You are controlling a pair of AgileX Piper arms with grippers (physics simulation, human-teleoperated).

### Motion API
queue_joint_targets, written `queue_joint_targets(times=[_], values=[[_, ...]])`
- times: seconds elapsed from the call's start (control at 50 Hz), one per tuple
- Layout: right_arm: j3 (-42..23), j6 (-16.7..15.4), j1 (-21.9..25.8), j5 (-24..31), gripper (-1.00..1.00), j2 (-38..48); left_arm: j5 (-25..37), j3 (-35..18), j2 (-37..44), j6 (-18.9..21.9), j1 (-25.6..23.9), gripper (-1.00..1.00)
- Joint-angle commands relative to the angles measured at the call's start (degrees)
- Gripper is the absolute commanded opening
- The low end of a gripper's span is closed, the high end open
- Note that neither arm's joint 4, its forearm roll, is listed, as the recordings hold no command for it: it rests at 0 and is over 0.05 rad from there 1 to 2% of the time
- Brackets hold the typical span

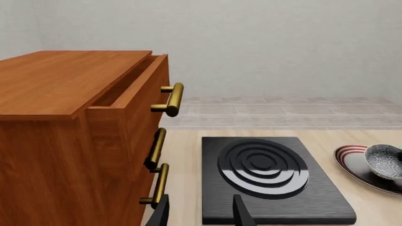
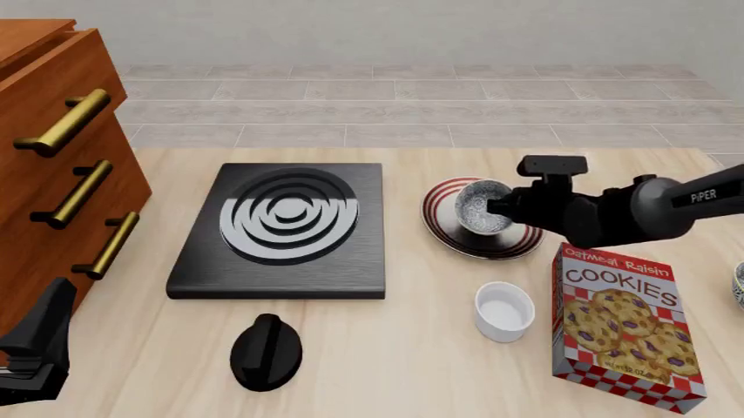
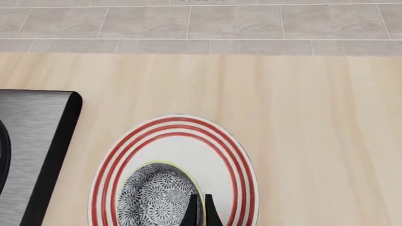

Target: Pick the akita bowl next to the ramekin and place it on the plate.

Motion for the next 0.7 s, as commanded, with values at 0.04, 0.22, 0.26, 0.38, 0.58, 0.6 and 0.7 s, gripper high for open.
queue_joint_targets(times=[0.04, 0.22, 0.26, 0.38, 0.58, 0.6, 0.7], values=[[0.0, 0.6, 0.1, -0.3, -1.00, 1.1, 0.0, 0.0, 0.0, 0.0, 0.0, 1.00], [-0.2, 0.0, -0.1, -0.1, 1.00, 0.6, 0.0, 0.0, 0.0, 0.0, 0.0, 1.00], [-0.2, 0.0, -0.1, -0.2, 1.00, 0.5, 0.0, 0.0, 0.0, 0.0, 0.0, 1.00], [-0.3, -0.2, -0.3, 0.0, 1.00, 0.3, 0.0, 0.0, 0.0, 0.0, 0.0, 1.00], [-0.6, -0.2, -0.6, 0.7, 1.00, -0.6, 0.0, 0.0, 0.0, 0.0, 0.0, 1.00], [-0.6, -0.2, -0.7, 0.8, 1.00, -0.8, 0.0, 0.0, 0.0, 0.0, 0.0, 1.00], [-0.5, -0.3, -1.0, 1.1, 1.00, -1.8, 0.0, 0.0, 0.0, 0.0, 0.0, 1.00]])
